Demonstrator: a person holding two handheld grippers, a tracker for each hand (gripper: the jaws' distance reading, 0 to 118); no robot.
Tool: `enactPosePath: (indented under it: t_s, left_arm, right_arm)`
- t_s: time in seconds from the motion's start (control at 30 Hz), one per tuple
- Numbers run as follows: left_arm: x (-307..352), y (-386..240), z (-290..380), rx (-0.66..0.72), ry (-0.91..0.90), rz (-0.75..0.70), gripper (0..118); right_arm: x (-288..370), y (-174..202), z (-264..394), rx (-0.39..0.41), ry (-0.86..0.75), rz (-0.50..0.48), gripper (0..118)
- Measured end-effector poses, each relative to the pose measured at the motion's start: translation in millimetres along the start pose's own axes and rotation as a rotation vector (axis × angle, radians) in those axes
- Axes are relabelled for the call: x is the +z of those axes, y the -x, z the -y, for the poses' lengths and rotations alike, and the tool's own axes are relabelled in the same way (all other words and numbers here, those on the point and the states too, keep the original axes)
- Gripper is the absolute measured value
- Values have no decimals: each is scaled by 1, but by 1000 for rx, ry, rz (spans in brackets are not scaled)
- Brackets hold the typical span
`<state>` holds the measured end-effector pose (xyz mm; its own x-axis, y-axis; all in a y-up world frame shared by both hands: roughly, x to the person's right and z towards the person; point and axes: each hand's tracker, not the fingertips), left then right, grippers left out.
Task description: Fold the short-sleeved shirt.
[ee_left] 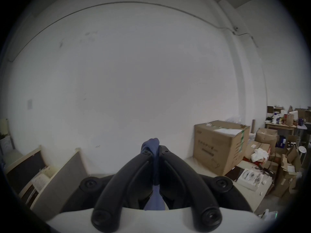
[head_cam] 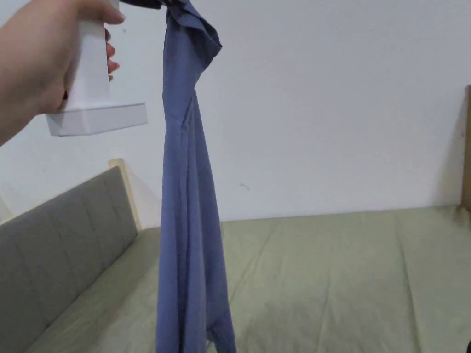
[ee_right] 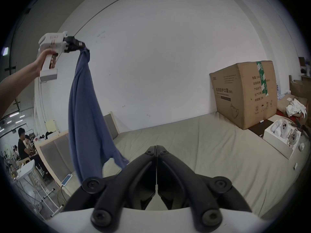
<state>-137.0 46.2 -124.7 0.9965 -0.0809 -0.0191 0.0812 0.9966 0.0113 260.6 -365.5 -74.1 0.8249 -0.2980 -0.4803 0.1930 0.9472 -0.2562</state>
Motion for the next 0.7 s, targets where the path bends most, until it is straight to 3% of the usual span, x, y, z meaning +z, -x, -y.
enactPosePath:
  t_s: [0.1,0.23,0.3,0.43,0.6,0.63,0.7]
  left_arm:
    - [-14,-36,-10,-4,-8,115,3]
    - [-49,-68,38,12,170,227,3]
    - [-80,-78,97,80,324,305,3]
    - [-130,-92,261,300,652,314,4]
    - [-156,-97,493,794,1157,334,4]
    - [-152,-97,525,828,1203,290,4]
    - [-141,-93,567,837,1105,308,4]
  right_arm:
    - [6,-13,-5,-19,-15,31,0]
    - [13,-30,-5,-30,-19,84,0]
    - [14,-39,-3,-42,-2,114,0]
    - [16,-49,7,-60,51,141,0]
    - [14,-49,26,-2,148,146,0]
    - [13,-48,31,8,169,144,0]
    - [10,-47,41,16,217,136,0]
